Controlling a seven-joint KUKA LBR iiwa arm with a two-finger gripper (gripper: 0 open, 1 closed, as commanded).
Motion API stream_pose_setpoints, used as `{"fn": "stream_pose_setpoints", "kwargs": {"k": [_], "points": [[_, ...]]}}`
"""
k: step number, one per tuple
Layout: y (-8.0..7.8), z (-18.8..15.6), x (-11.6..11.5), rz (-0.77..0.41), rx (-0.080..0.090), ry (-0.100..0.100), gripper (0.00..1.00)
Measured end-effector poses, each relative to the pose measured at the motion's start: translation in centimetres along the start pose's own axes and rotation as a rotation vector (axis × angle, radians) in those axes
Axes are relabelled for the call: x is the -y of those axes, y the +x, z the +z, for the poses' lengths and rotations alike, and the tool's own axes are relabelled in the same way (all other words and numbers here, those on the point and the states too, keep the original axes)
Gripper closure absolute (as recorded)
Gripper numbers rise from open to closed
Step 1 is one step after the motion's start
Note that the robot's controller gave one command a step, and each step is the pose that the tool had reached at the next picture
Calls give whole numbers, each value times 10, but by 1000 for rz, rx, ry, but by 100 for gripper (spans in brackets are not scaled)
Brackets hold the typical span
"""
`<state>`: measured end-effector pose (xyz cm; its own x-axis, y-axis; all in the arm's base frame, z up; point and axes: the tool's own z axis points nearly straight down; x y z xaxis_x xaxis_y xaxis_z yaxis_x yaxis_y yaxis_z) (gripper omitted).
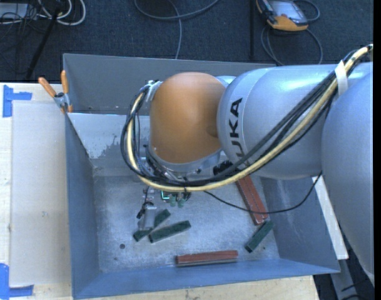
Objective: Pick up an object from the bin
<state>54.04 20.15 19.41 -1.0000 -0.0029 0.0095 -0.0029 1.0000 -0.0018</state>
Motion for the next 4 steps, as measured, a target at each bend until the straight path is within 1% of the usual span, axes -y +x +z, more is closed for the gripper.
{"fn": "stream_pose_setpoints", "kwargs": {"k": [1,2,3,4], "points": [[12,122,79,74,-2,3,0],[10,117,76,73,8,-2,100],[37,-3,67,64,15,-5,100],[59,-97,70,-478,16,0,100]]}}
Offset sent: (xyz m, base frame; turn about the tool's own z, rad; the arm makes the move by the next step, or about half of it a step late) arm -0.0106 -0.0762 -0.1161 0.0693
